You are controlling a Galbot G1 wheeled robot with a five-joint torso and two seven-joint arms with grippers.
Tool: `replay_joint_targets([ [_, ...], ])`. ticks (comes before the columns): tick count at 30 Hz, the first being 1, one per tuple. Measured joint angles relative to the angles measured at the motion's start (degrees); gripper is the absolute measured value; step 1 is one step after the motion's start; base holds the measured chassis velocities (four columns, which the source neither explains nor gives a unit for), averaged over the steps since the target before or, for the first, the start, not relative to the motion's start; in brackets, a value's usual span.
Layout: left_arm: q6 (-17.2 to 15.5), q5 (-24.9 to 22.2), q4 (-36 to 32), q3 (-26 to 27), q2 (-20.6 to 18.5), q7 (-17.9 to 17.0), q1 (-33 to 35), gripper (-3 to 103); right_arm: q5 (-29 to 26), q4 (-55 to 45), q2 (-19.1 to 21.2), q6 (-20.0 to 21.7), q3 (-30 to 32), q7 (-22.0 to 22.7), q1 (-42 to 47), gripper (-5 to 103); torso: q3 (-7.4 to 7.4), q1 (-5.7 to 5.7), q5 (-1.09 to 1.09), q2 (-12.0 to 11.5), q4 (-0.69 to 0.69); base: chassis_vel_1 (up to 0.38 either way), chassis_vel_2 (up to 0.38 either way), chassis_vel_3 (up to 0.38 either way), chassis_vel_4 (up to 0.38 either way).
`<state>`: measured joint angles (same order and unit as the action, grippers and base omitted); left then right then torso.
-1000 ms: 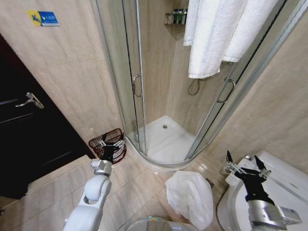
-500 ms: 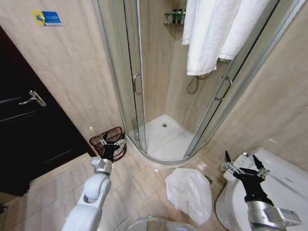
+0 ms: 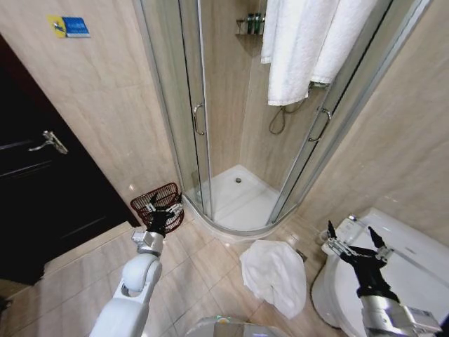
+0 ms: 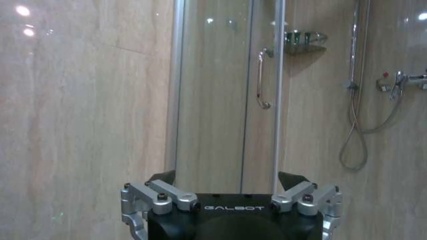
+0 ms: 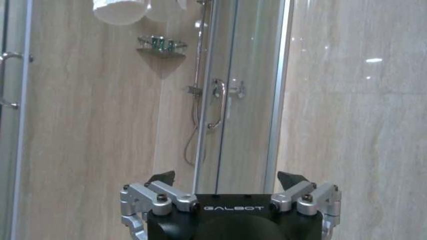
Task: Discard the used towel into the hamper.
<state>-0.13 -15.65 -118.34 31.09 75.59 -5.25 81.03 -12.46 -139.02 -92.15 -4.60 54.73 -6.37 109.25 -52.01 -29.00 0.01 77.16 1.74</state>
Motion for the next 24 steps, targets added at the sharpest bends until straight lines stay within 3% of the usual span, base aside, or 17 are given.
replay_joint_targets([
  [15,0.03,-0.11,0.61,-0.41,0.26,-0.25,-0.46,100,-0.08,1.52,0.01,-0.17,0.15,0.13,-1.41,100,0.0,0.02,0.0,0.01,-0.01,0.084,-0.092,-0.076,0.073],
  [24,-0.3,0.12,0.72,-0.27,1.85,-0.52,0.06,100,-2.79,2.72,1.78,2.94,0.57,0.15,-4.1,100,0.0,0.01,-0.01,0.01,-0.01,0.013,-0.009,-0.001,0.003],
])
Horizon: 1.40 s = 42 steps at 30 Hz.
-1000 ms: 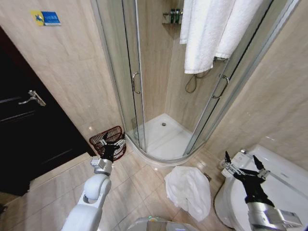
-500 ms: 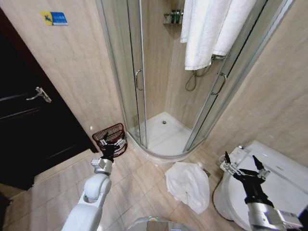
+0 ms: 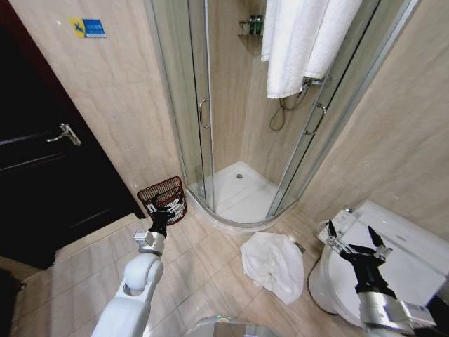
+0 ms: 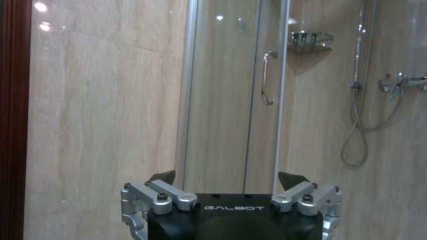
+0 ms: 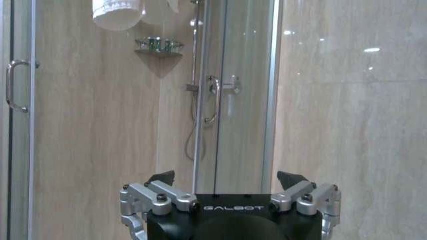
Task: Discard the used towel into the hamper.
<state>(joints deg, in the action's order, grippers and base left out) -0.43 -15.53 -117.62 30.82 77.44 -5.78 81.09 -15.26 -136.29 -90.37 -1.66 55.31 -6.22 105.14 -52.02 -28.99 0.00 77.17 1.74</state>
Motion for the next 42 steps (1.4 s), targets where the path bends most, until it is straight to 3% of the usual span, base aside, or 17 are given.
replay_joint_targets([
  [6,-0.21,1.03,-0.17,0.09,1.75,-0.2,0.43,100,-4.65,2.95,4.25,2.56,-0.06,-1.77,-2.91,100,0.0,-0.01,0.0,0.0,-0.01,0.0,0.0,0.0,0.0],
  [14,1.28,3.81,0.09,0.27,3.0,-2.24,1.35,100,-6.16,11.76,10.17,-2.48,-3.29,-6.16,-11.41,100,0.0,-0.01,0.0,0.0,0.0,0.0,0.0,0.0,0.0],
  [21,1.21,4.48,-0.58,1.05,2.74,-3.39,2.09,100,-4.8,16.21,13.75,-6.92,-6.29,-4.6,-19.97,100,0.0,-0.01,-0.01,-0.01,0.02,0.0,0.0,0.0,0.0],
  [26,0.08,4.58,0.31,-0.99,0.96,-3.56,0.33,100,-8.41,16.29,18.55,-9.39,-5.96,-1.77,-24.32,100,-0.01,-0.01,-0.01,-0.01,-0.03,0.0,0.0,0.0,0.0],
  [34,0.3,4.84,0.21,1.23,-0.39,-4.79,2.84,100,-11.29,16.03,25.53,-6.46,-11.71,2.07,-35.7,100,0.0,0.0,0.02,-0.01,0.02,0.0,0.0,0.0,0.0],
  [42,0.48,6.56,-0.32,1.14,1.36,-6.07,4.61,100,-13.48,21.27,31.61,-3.9,-18.46,3.12,-49.24,100,-0.01,-0.01,-0.02,-0.02,0.01,0.0,0.0,0.0,0.0],
])
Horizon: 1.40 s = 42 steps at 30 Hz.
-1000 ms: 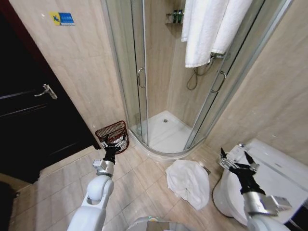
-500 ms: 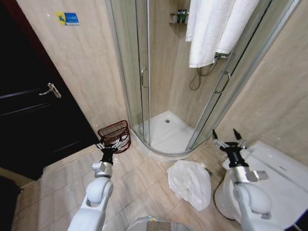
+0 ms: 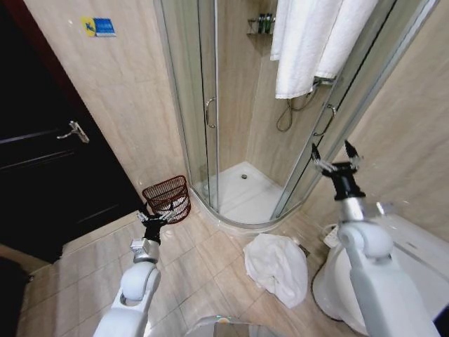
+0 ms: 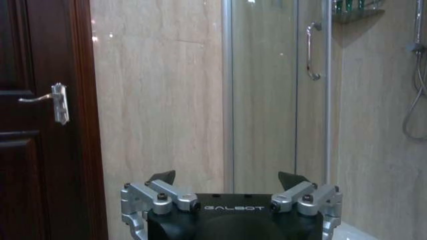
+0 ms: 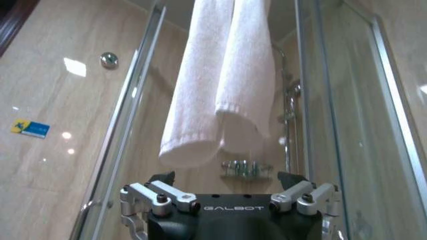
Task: Discard the used towel into the hamper.
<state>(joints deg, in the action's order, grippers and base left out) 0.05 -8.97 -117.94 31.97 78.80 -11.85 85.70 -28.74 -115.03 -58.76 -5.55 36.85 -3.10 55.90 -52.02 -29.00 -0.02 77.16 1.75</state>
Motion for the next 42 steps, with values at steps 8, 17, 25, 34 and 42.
replay_joint_targets([
  [8,0.67,0.18,0.22,1.21,-0.71,-0.23,1.05,100,-3.45,2.14,8.43,4.92,-5.1,1.01,-12.08,100,0.0,0.01,0.02,0.0,-0.02,0.0,0.0,0.0,0.0],
  [17,1.11,0.23,0.39,2.01,-0.29,-0.39,0.76,100,-8.38,6.01,13.79,9.45,-15.85,4.0,-29.53,100,0.0,0.0,0.0,0.01,-0.01,0.0,0.0,0.0,0.0],
  [25,1.79,0.33,-0.07,2.99,-0.26,-0.41,1.46,100,-12.11,13.02,15.74,11.48,-24.96,4.74,-47.28,100,0.0,0.0,0.02,0.01,-0.01,0.0,0.0,0.0,0.0],
  [34,3.07,0.13,0.03,4.35,-0.09,-0.34,2.01,100,-13.07,24.6,11.51,15.07,-40.5,8.23,-72.92,100,0.01,0.01,0.05,0.01,0.0,0.0,0.0,0.0,0.0],
  [42,3.56,-0.03,0.25,4.42,0.18,-0.3,1.63,100,-10.55,35.2,3.48,18.36,-46.1,10.51,-86.11,100,0.0,0.0,0.05,0.01,0.0,0.0,0.0,0.0,0.0],
])
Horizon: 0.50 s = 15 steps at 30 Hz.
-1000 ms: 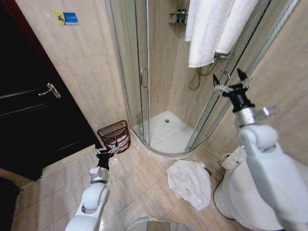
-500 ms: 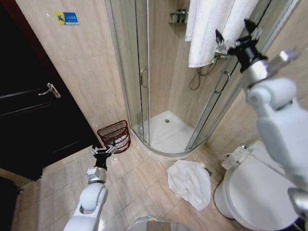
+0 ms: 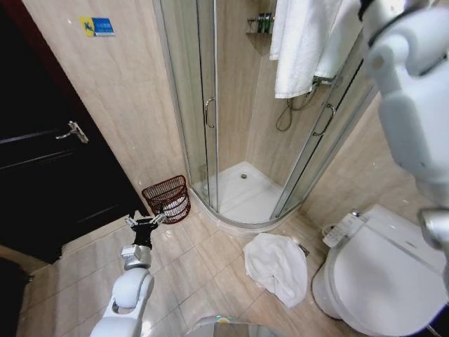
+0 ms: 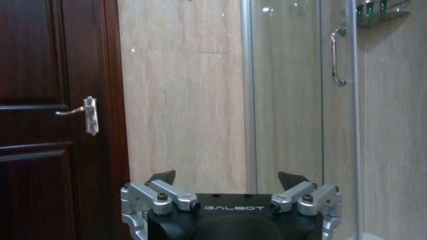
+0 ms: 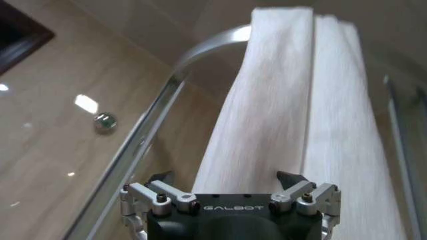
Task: Discard the used towel into the hamper.
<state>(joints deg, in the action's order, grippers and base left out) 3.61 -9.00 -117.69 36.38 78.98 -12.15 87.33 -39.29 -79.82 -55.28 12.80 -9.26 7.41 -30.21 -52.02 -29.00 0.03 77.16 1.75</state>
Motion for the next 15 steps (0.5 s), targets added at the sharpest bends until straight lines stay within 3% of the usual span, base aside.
replay_joint_targets([
  [6,1.21,-0.11,0.85,0.33,-0.01,0.26,-0.03,100,3.77,9.21,-6.17,3.38,-2.05,5.14,-9.34,100,0.01,0.01,-0.03,0.0,-0.02,0.0,0.0,0.0,0.0],
  [15,1.99,-0.85,1.53,0.48,-0.26,0.36,-0.44,100,6.02,22.7,-13.3,3.85,-2.87,8.17,-17.98,100,0.0,0.0,-0.02,0.0,-0.01,0.0,0.0,0.0,0.0],
])
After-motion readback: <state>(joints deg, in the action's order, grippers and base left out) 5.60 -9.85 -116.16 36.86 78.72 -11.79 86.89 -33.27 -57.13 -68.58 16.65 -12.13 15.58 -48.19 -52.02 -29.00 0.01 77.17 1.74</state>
